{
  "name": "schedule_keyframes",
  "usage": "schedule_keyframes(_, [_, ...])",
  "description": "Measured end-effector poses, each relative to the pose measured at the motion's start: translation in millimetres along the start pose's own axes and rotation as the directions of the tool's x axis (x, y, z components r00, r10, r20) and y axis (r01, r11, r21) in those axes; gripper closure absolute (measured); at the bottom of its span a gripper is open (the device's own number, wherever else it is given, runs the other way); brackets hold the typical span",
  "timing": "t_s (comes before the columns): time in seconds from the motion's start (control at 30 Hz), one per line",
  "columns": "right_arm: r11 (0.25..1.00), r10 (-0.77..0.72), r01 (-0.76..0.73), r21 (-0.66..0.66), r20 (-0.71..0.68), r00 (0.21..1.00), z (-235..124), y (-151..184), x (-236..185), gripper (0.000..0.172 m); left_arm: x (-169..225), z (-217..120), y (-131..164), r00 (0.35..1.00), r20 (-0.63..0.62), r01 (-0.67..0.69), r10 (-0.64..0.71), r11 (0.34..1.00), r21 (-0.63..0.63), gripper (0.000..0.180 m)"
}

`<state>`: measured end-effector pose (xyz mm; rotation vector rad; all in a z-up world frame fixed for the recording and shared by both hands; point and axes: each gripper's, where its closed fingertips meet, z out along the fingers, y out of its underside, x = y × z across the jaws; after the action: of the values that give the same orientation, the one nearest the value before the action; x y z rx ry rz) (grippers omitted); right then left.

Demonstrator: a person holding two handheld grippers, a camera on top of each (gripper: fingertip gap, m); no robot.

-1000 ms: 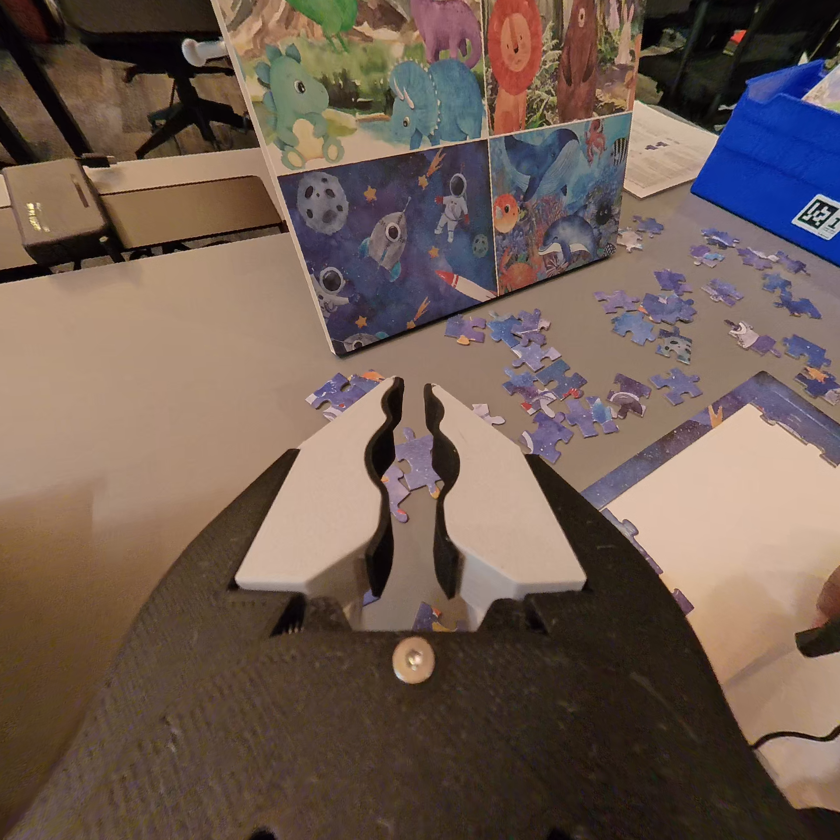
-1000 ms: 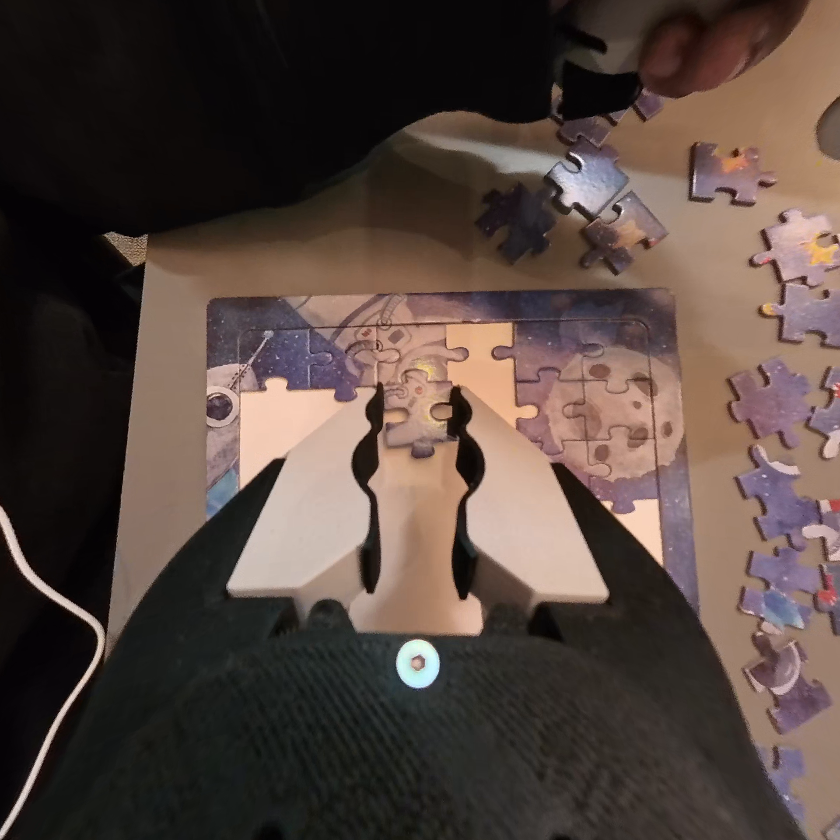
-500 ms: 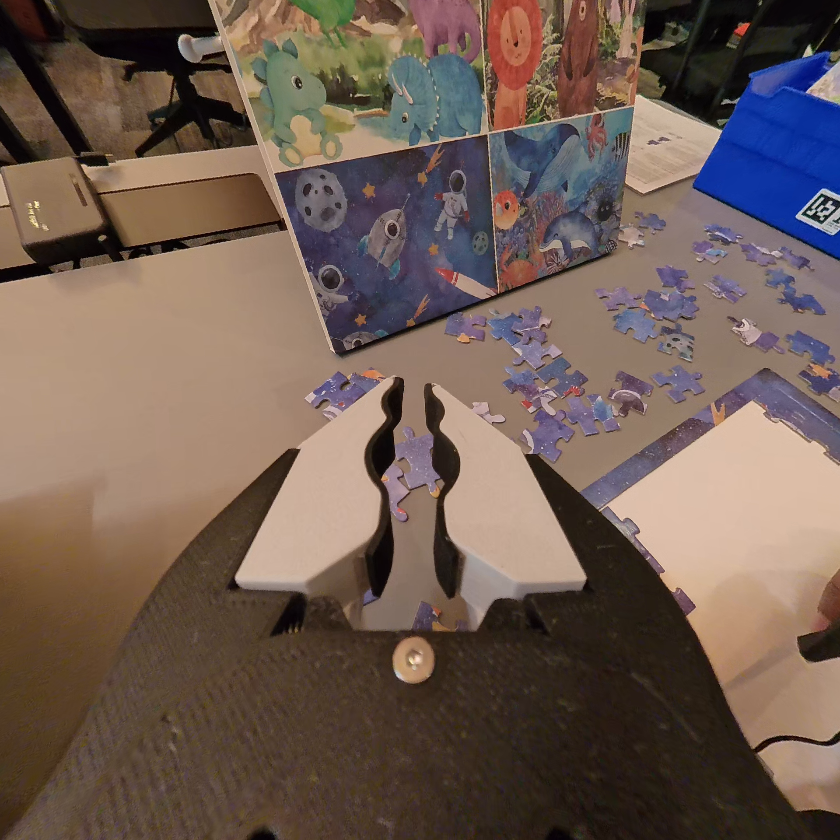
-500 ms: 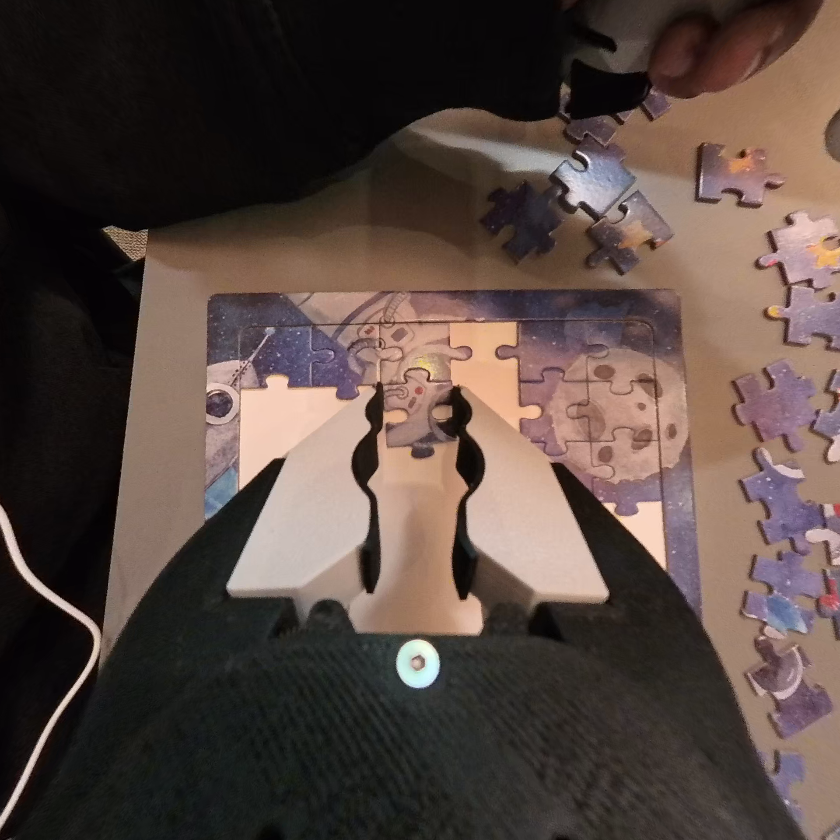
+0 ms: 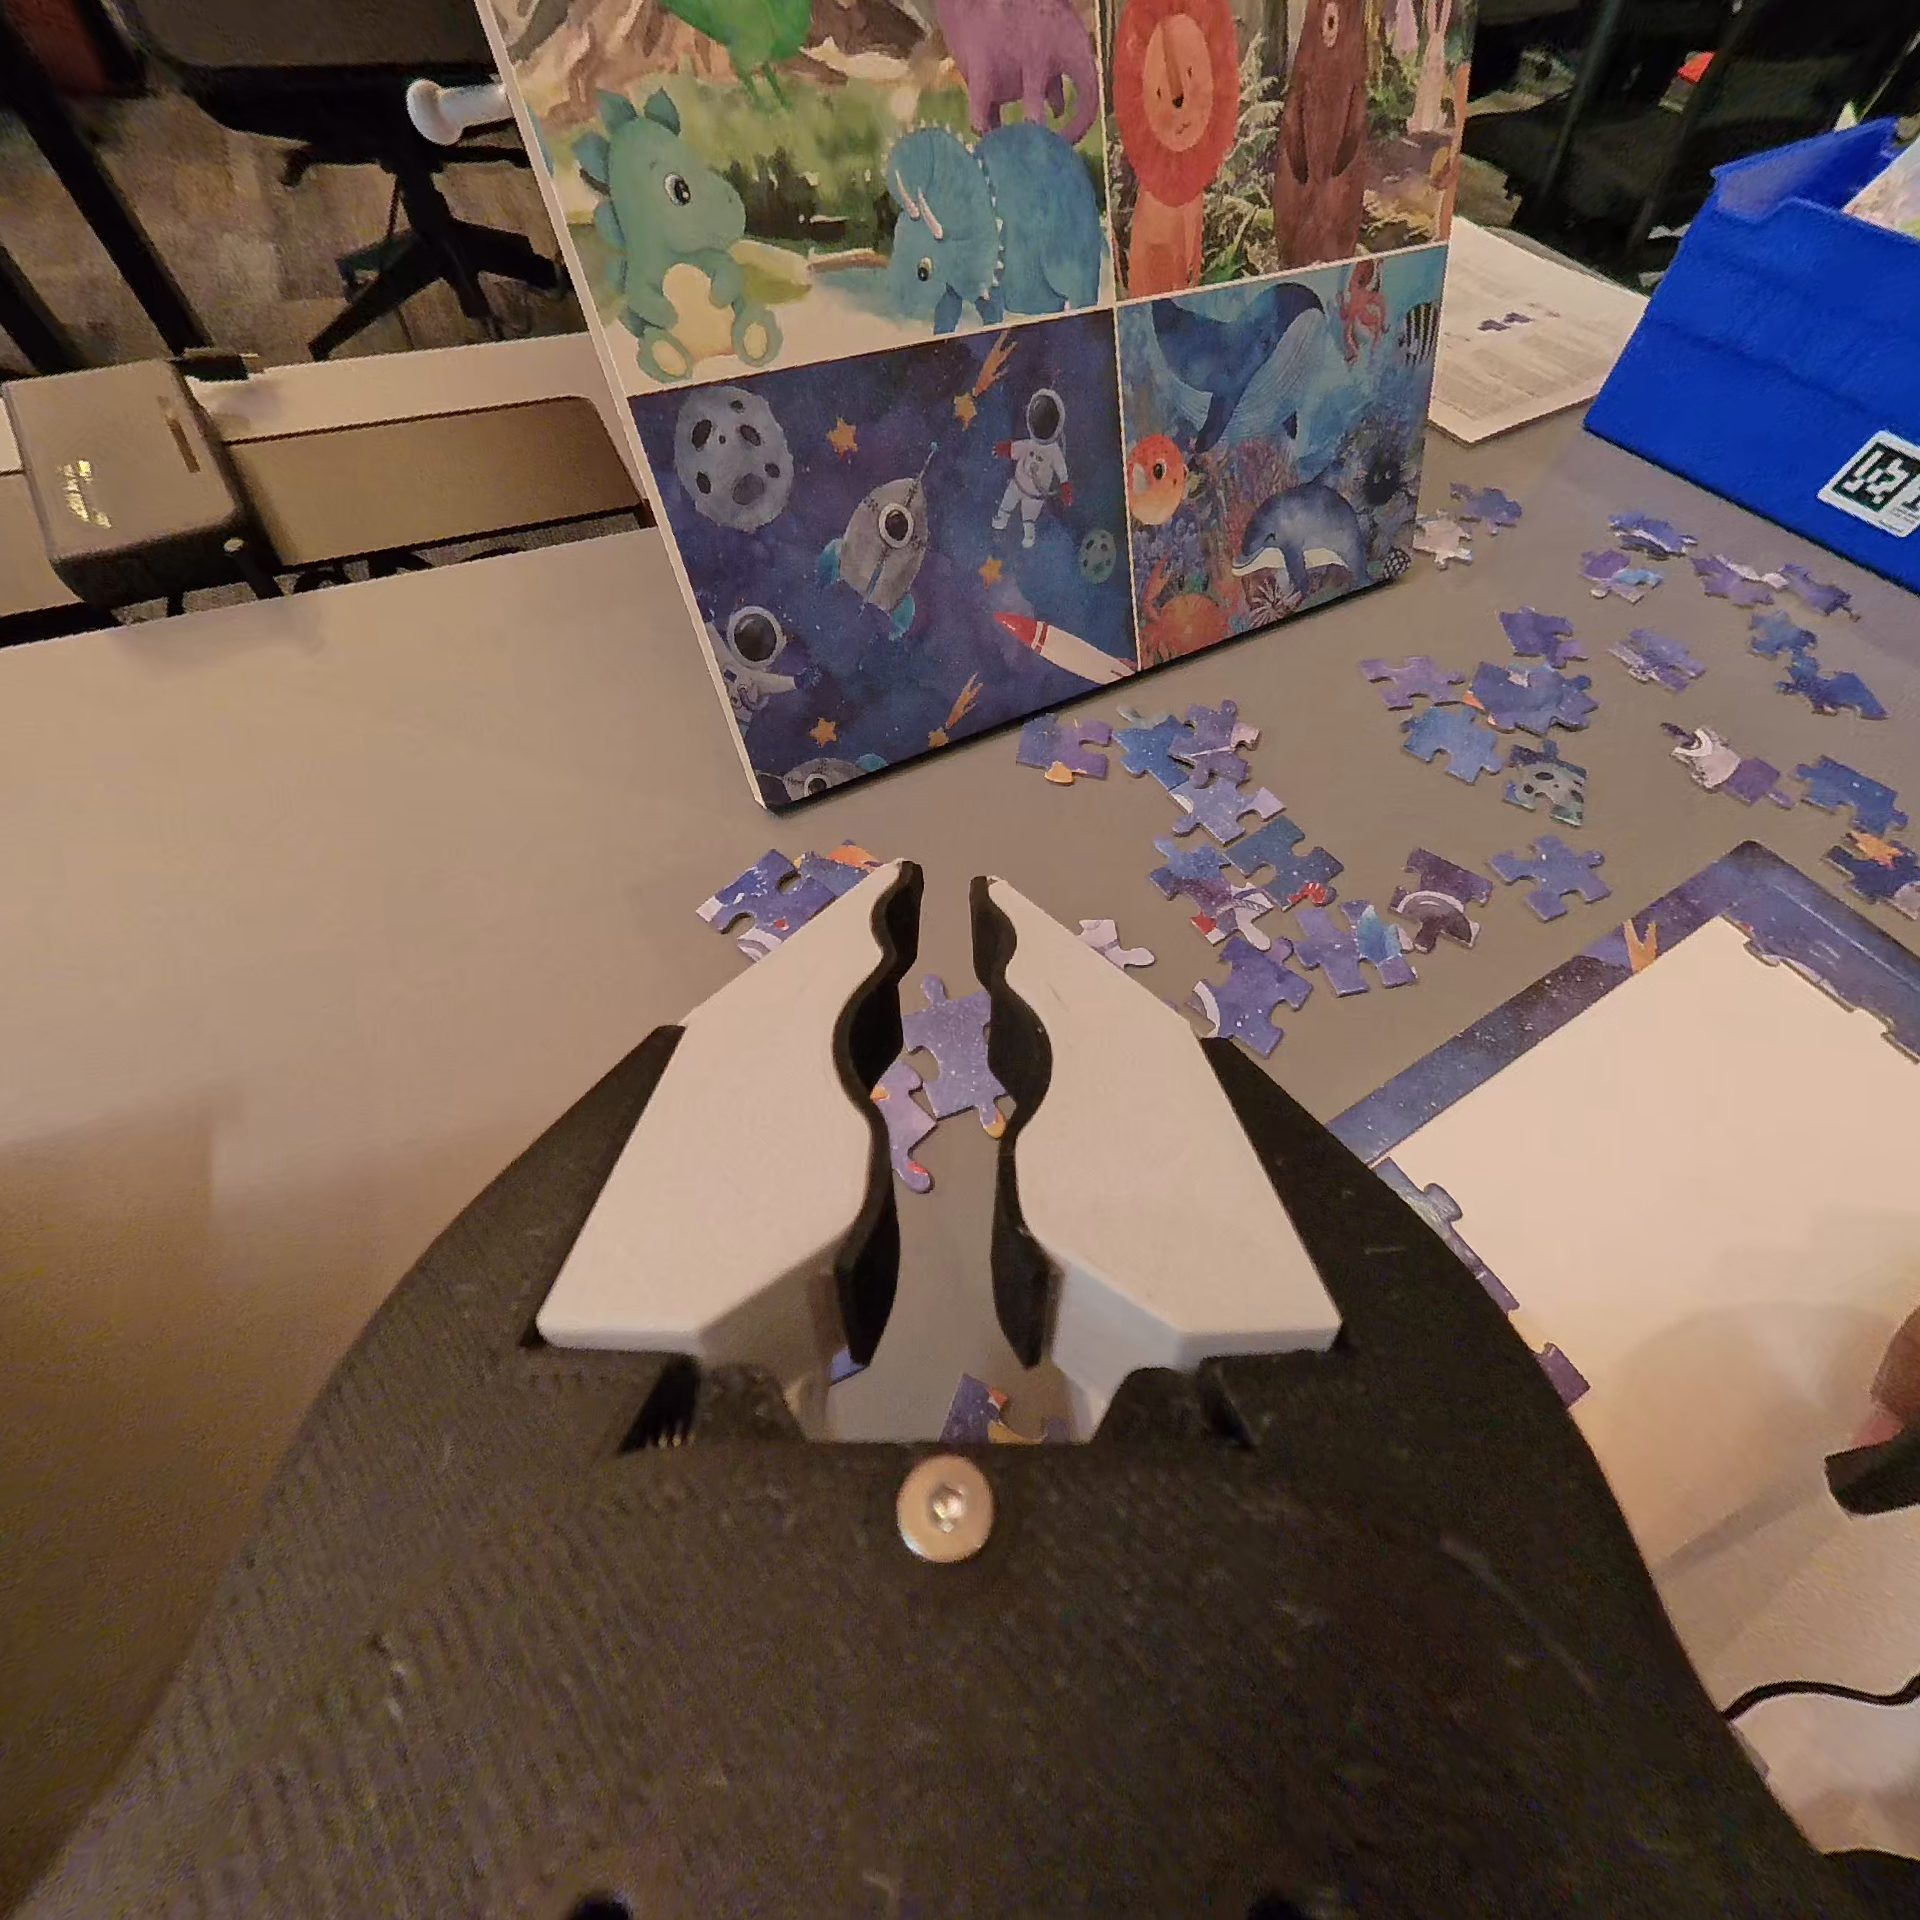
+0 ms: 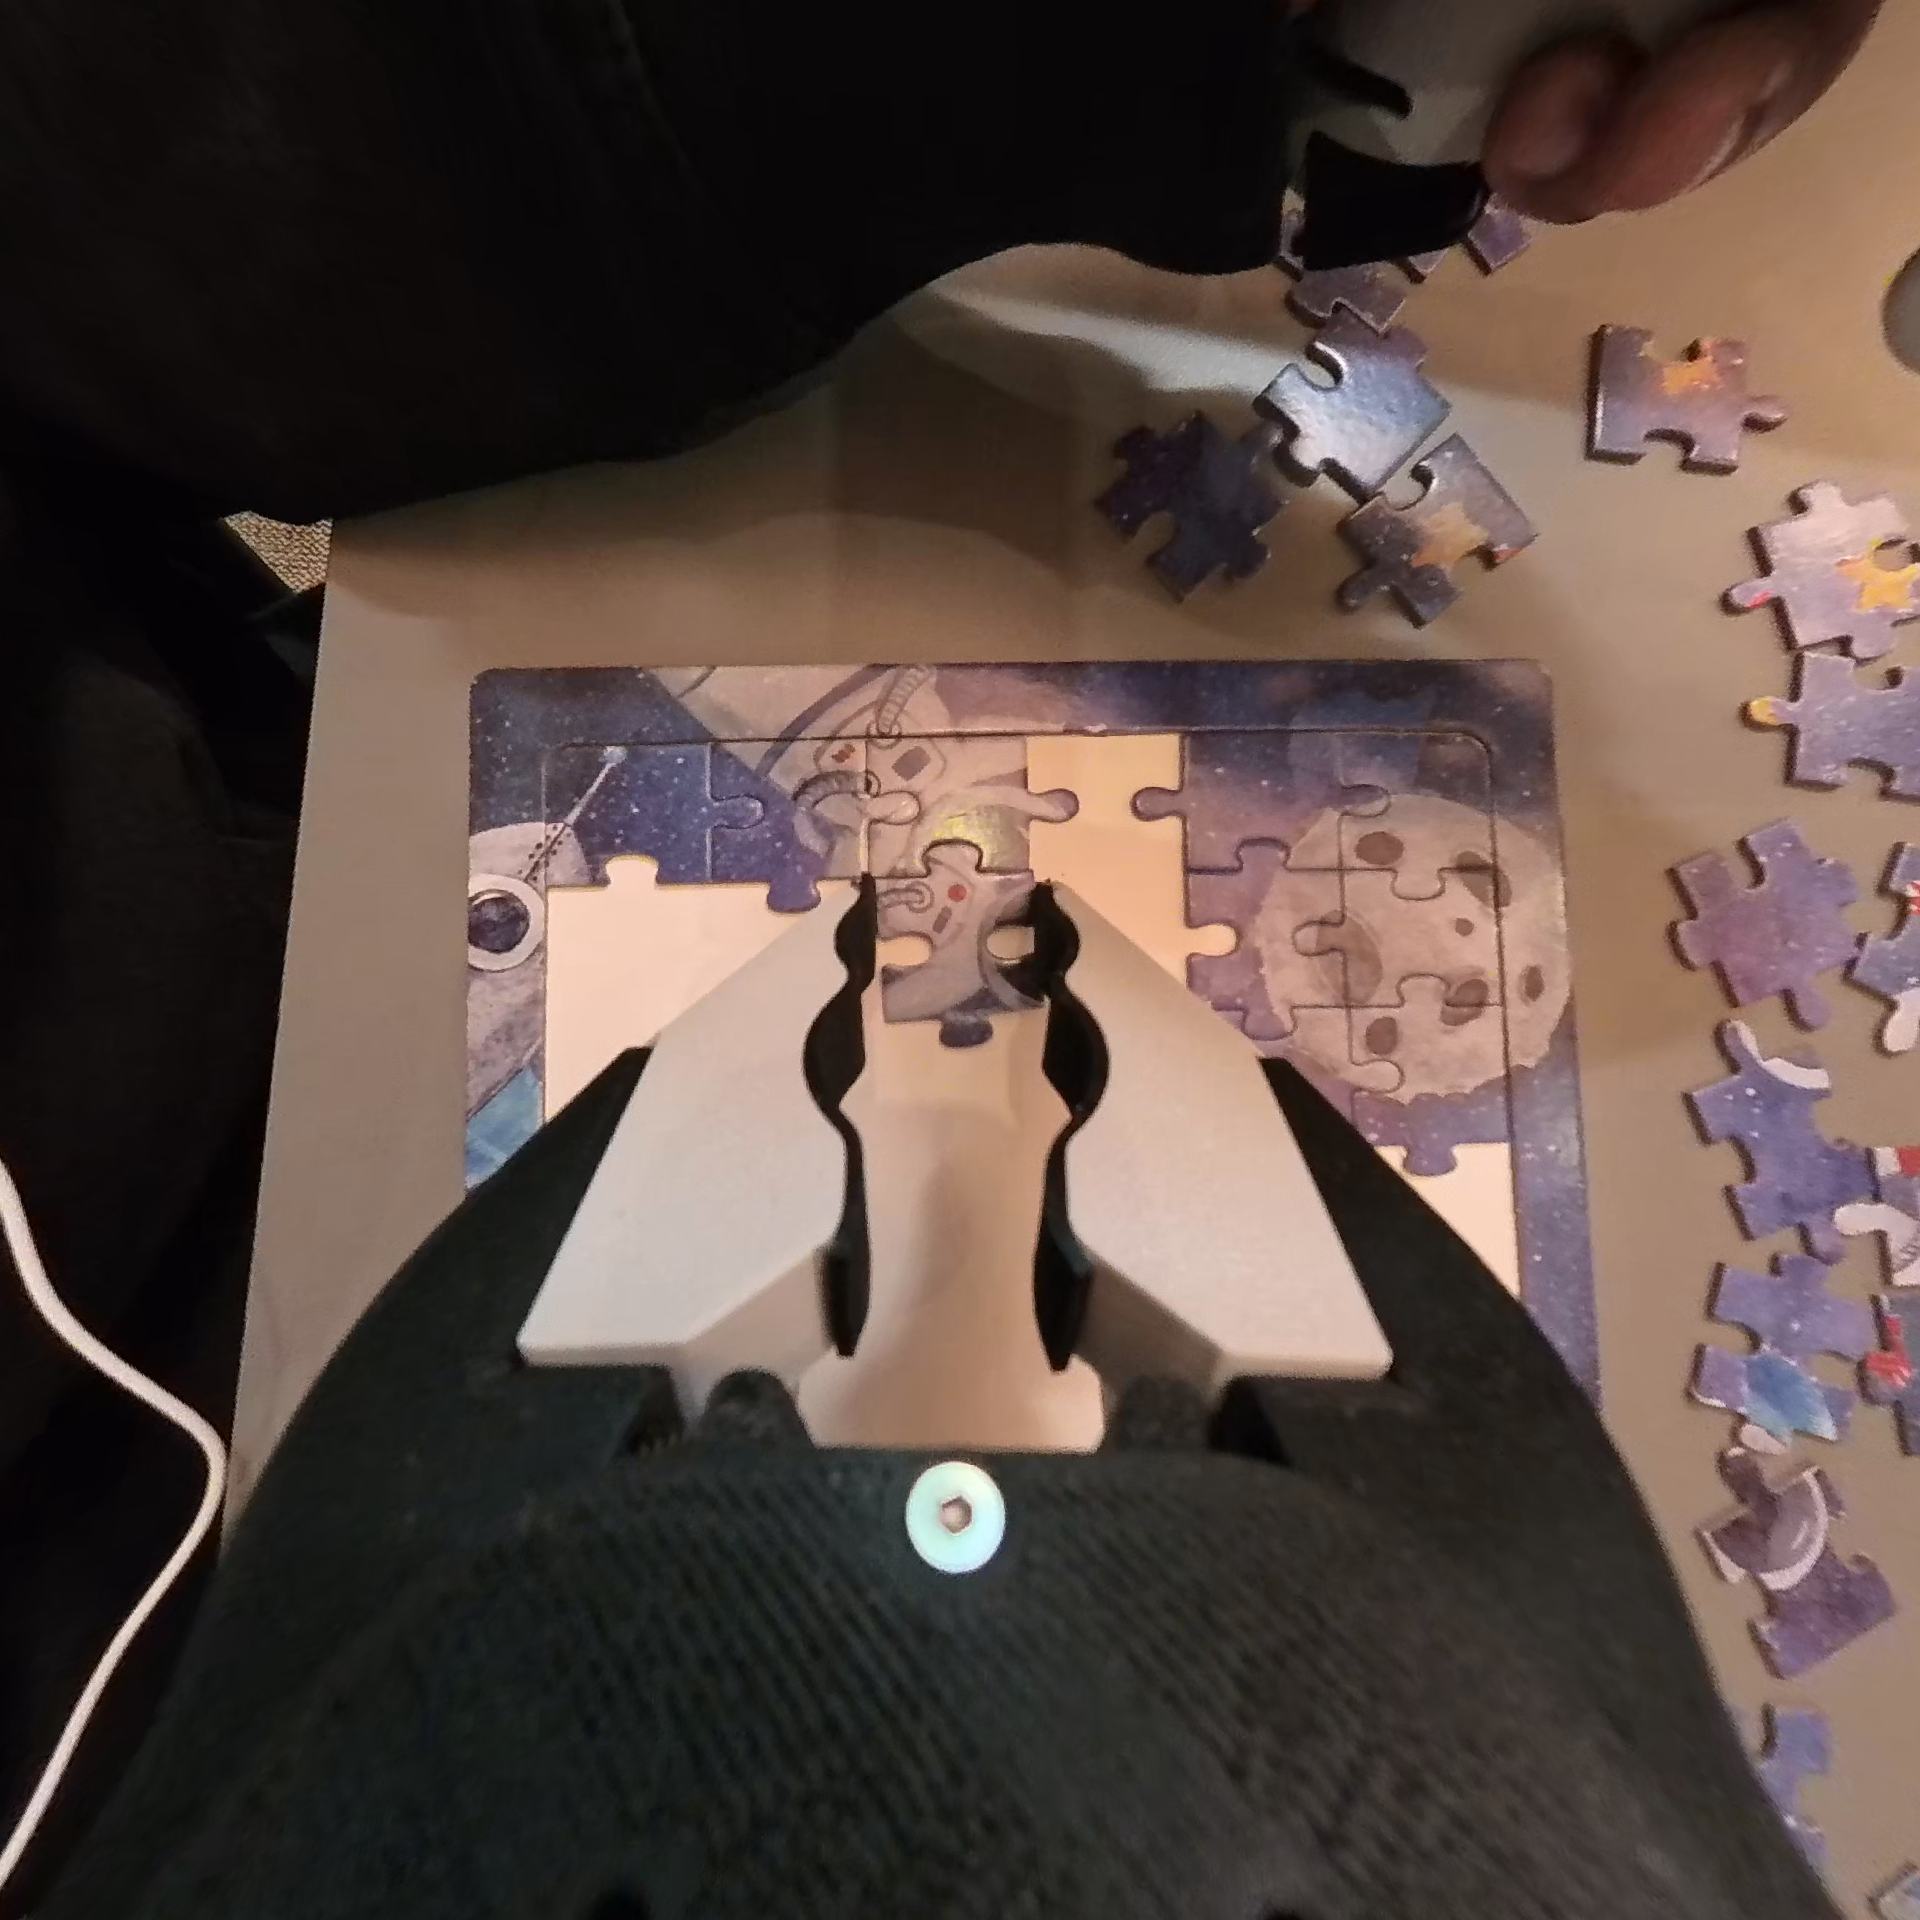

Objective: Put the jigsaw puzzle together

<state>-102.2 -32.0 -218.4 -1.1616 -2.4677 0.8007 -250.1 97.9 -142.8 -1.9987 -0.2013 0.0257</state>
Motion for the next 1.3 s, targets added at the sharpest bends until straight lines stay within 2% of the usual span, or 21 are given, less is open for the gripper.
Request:
schedule_keyframes(0.47, [1.000,0.008,-0.007,0.016,-0.018,1.000,-8,0,0,0.144,0,1,1,1.000,0.001,-0.002,0.002,1.000,-0.003,0.173])
schedule_keyframes(1.0, [0.999,0.035,-0.035,-0.016,0.006,0.999,-10,13,-29,0.144,1,1,1,1.000,-0.001,-0.004,0.004,1.000,-0.005,0.173])
schedule_keyframes(1.17, [0.998,0.061,-0.061,-0.005,-0.027,0.998,-13,14,-29,0.134,1,1,1,1.000,-0.002,-0.003,0.003,1.000,-0.006,0.173])
schedule_keyframes(1.3, [0.996,0.076,-0.078,-0.032,-0.061,0.995,-18,24,-30,0.133,1,1,1,1.000,-0.003,-0.003,0.003,1.000,-0.005,0.173])
